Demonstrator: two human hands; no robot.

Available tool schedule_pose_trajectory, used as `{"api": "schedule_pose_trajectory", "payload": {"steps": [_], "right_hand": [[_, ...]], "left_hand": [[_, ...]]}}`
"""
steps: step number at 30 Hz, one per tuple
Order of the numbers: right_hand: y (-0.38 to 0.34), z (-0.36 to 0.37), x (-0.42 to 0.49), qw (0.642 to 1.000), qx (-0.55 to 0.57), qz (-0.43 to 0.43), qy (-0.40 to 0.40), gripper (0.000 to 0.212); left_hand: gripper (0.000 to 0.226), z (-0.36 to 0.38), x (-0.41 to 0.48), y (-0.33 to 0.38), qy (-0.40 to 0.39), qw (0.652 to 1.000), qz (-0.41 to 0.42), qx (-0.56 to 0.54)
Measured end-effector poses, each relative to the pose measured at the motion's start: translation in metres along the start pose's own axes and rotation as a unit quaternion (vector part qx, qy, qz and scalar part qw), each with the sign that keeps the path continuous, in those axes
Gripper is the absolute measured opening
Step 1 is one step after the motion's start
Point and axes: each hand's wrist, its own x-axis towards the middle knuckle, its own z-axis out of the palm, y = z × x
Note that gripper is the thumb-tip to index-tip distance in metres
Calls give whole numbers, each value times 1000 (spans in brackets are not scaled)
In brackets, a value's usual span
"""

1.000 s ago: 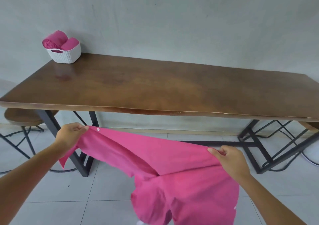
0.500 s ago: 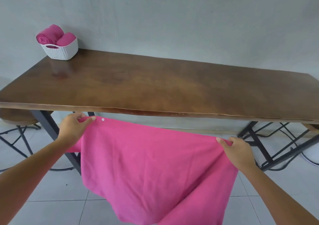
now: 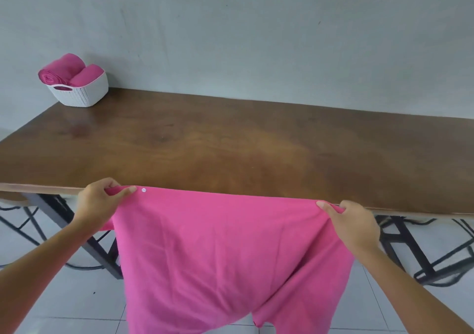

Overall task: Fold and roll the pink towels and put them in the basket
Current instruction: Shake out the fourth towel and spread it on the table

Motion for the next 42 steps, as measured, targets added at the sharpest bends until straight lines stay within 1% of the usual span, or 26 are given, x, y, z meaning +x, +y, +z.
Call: {"api": "schedule_pose_trajectory", "payload": {"steps": [4, 11, 16, 21, 25, 28, 31, 35, 42], "right_hand": [[-2, 9, 39, 999, 19, -41, 0, 69], [-8, 31, 106, 992, 69, -96, -35, 62], [-14, 47, 139, 990, 41, -121, -60, 58], [-20, 71, 160, 990, 1, -122, -68, 57], [-32, 84, 180, 992, -10, -113, -49, 56], [-45, 93, 197, 995, -13, -92, -38, 53], [-61, 104, 215, 996, 7, -86, -31, 51], [-82, 117, 245, 995, 45, -83, -25, 49], [-115, 138, 299, 996, 46, -78, -5, 50]], "left_hand": [[34, 16, 12, 16, 25, 999, -25, 18], [37, 44, 38, 36, 78, 992, -78, 65], [33, 61, 59, 41, 82, 990, -93, 71], [30, 85, 90, 36, 73, 988, -117, 70], [28, 104, 118, 28, 76, 991, -85, 66], [26, 112, 145, 21, 74, 994, -56, 64], [24, 119, 173, 19, 72, 995, -35, 61], [24, 130, 209, 22, 64, 996, -30, 62], [24, 151, 284, 33, 42, 998, -26, 37]]}}
